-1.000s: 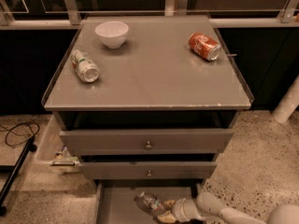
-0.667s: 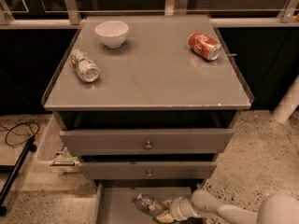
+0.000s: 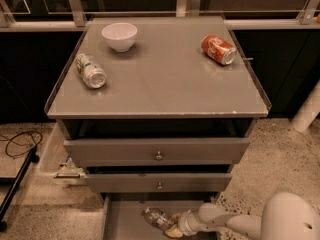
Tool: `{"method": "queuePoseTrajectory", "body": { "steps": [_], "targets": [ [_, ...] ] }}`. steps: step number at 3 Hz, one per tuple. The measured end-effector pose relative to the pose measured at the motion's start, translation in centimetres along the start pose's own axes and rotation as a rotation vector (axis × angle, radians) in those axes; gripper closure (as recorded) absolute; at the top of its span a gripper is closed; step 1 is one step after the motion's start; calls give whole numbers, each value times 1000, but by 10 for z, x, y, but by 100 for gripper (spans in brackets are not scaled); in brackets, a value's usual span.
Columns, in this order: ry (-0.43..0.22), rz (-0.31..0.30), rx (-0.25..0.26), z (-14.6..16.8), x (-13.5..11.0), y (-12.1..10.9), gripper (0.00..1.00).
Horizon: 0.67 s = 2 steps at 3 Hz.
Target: Place water bottle into bottom drawer
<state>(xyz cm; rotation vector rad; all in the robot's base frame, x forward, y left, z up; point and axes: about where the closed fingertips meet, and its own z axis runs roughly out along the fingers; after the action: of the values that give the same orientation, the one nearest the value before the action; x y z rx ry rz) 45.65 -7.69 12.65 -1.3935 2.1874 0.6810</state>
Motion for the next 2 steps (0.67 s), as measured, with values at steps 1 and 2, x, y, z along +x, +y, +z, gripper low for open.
{"method": "queuePoseTrajectory", "body": {
  "steps": [1,2],
  "targets": [
    [0,0,0,0,0,0,58],
    [0,0,0,0,0,0,34]
  ]
}}
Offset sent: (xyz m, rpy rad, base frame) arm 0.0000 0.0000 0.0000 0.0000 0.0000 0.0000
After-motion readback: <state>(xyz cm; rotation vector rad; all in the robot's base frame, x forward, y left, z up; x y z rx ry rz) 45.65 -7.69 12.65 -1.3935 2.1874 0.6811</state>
